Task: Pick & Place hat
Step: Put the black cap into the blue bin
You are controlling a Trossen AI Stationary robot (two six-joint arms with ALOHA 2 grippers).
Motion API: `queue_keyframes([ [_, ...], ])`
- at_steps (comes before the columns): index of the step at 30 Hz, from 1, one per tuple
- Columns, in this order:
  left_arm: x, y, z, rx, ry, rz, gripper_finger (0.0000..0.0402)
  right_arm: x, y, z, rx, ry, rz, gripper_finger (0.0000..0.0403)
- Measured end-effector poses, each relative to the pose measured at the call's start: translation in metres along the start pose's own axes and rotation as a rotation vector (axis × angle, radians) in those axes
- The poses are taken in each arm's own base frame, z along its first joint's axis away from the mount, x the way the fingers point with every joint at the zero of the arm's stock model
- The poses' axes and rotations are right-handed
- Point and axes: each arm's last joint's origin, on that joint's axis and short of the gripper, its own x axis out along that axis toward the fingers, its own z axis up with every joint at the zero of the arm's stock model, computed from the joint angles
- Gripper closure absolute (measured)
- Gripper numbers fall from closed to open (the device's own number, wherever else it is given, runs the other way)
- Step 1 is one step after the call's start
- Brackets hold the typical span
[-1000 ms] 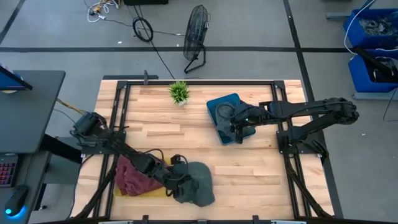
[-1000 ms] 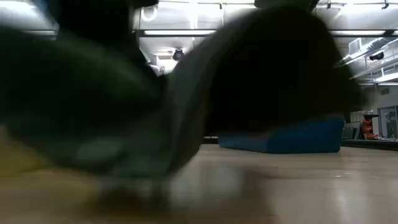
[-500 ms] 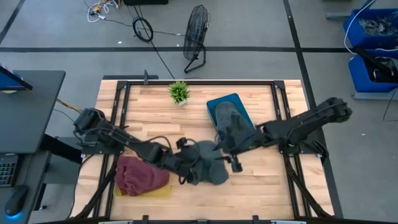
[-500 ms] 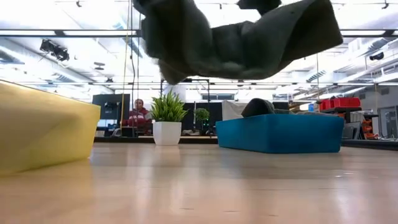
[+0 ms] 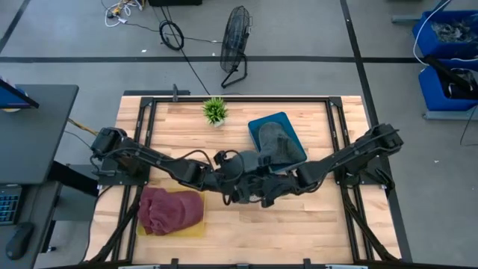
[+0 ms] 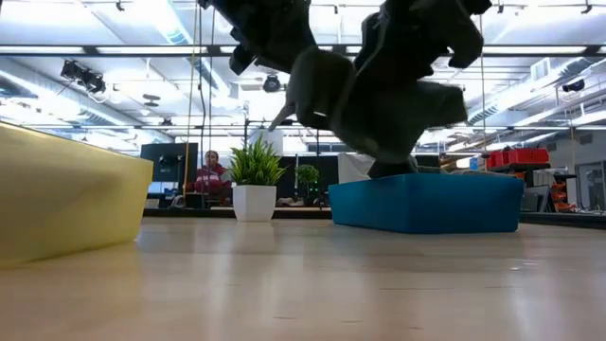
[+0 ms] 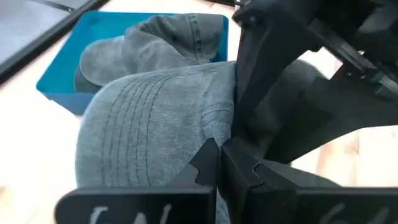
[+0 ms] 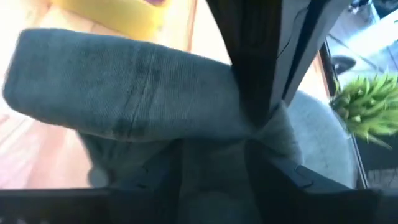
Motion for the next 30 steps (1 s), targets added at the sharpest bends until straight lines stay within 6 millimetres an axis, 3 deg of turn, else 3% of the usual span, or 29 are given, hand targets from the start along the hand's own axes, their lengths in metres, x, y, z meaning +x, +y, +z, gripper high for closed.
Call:
queue_keyframes([
  [8, 0.003, 0.009, -0.004, -0.020, 0.061, 0.037, 0.0389, -0.015, -0.001, 0.011, -0.016, -0.096, -0.031, 0.0224],
  [19, 0.000, -0.002, -0.003, 0.053, 0.012, -0.001, 0.0390, 0.004, -0.013, 0.003, 0.024, -0.015, -0.063, 0.0229],
  [23, -0.002, -0.002, -0.007, 0.057, 0.046, 0.001, 0.0390, 0.005, -0.013, 0.001, 0.022, 0.004, -0.059, 0.0269],
  [30, -0.006, -0.008, -0.007, 0.114, 0.030, -0.028, 0.0389, 0.005, -0.013, -0.009, -0.005, 0.090, -0.043, 0.0388],
])
